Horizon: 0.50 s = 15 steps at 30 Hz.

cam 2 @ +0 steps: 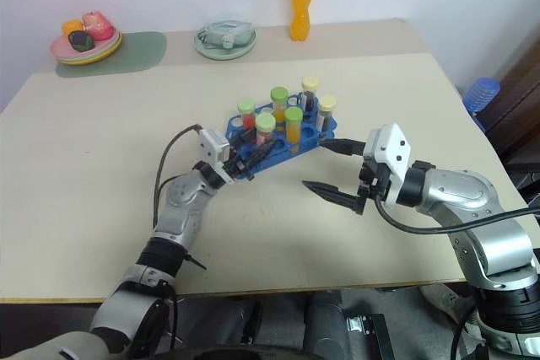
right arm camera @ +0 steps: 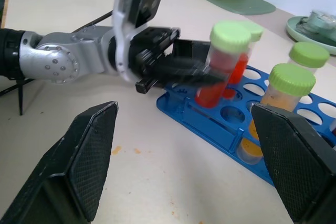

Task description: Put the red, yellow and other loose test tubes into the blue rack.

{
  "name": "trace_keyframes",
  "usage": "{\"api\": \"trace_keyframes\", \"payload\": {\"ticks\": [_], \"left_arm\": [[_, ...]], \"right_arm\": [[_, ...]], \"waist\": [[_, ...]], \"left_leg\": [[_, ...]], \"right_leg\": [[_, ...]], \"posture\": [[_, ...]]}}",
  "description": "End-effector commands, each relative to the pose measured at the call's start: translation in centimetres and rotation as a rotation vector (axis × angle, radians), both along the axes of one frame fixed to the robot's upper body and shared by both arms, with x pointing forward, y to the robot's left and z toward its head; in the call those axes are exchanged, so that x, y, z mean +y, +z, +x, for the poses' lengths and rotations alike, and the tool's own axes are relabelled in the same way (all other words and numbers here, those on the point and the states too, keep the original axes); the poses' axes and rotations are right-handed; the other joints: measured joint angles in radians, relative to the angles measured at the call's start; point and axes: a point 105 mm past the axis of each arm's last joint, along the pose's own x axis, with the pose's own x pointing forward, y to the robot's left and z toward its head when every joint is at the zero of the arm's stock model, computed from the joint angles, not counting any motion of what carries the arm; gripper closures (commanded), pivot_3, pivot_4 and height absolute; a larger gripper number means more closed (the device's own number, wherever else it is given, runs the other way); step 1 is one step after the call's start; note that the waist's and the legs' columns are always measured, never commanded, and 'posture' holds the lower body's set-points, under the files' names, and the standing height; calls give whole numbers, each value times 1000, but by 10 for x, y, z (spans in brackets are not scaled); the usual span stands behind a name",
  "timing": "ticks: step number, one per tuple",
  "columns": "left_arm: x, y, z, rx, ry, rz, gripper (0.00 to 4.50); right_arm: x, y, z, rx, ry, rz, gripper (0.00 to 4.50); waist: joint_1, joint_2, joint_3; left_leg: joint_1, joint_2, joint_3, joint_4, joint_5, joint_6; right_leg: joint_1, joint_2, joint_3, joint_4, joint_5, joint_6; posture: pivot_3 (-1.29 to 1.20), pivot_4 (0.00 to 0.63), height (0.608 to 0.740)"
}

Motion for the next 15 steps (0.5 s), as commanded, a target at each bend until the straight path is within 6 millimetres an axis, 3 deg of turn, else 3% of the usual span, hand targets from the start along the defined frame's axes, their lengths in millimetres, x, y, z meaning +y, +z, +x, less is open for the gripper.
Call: {"api": "trace_keyframes", "payload": {"ticks": [1,13,15], "left_arm": [[5,8,2,-44,48,8,112],[30,24,-14,-48,82,25,49],[54,29,-21,1,131,-35,49]], "right_arm": [[5,12,-5,-57,16,17,354],[-3,-7,3,-31,-76,84,354],[-13,-16,9,-19,-159,109,354]], "waist": [[0,0,0],[-1,0,0],[-3,0,0]], "left_leg": [[0,0,0,0,0,0],[0,0,0,0,0,0],[0,0,0,0,0,0]], "right_leg": [[0,0,0,0,0,0],[0,0,0,0,0,0],[0,0,0,0,0,0]], "posture": [[0,150,740],[0,150,740],[0,150,740]]}}
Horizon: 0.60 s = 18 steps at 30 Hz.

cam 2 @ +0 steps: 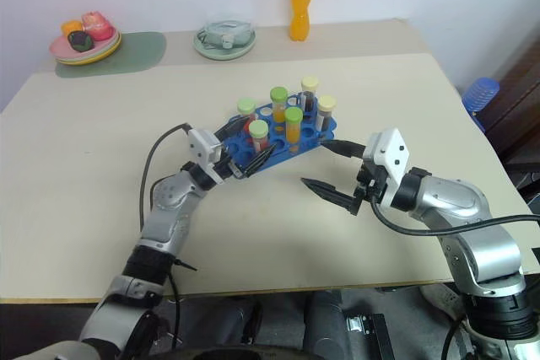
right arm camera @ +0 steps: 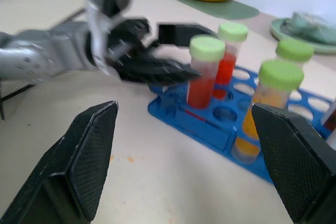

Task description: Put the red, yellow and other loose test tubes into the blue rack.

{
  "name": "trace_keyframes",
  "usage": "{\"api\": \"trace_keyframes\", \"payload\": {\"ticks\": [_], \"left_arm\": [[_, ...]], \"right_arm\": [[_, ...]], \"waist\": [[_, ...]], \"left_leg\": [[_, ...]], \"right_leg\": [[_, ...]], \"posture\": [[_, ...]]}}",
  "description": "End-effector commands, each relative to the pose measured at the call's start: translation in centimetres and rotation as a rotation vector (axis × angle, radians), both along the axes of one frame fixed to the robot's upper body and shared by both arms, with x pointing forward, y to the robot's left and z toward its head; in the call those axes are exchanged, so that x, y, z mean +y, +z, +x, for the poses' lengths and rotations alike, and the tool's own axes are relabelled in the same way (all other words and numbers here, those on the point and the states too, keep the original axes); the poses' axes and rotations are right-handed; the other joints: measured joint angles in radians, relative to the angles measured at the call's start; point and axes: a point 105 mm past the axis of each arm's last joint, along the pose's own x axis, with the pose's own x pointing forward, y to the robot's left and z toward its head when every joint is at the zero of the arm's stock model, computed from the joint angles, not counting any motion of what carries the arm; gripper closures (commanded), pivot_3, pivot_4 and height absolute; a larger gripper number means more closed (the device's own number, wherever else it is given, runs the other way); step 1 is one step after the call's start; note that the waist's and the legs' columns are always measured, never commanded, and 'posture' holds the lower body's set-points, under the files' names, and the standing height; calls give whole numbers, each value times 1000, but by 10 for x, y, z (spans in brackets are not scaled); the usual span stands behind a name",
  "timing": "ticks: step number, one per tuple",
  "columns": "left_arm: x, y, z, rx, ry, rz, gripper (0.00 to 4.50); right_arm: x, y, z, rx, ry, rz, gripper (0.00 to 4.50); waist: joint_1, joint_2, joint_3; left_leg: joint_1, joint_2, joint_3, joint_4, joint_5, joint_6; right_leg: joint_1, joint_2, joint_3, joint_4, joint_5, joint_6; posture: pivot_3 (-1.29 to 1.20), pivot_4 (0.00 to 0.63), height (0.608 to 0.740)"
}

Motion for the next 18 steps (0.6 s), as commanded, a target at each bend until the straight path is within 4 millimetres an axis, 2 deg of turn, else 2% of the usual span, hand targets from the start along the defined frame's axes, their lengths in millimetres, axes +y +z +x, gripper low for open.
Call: {"api": "trace_keyframes", "payload": {"ticks": [1,5,10,18], "left_arm": [[30,19,-12,17,49,-84,49],[75,8,-28,92,119,13,49],[113,7,-40,178,193,36,49],[118,6,-50,234,192,52,49]], "right_arm": [[-14,-4,7,-24,-104,30,354],[-38,-19,15,-9,-249,6,354],[-64,-34,17,-3,-402,17,354],[-72,-48,14,14,-446,51,354]], "waist": [[-2,0,0],[-2,1,-1],[3,1,-1],[-2,2,-1]], "left_leg": [[1,0,0,-1,0,0],[1,1,0,-1,0,0],[1,0,0,-1,0,0],[2,0,0,-2,0,0]], "right_leg": [[0,0,0,0,0,0],[-1,1,1,1,0,0],[1,0,1,0,0,0],[1,1,1,1,0,0]], "posture": [[0,150,740],[0,150,740],[0,150,740],[0,150,740]]}}
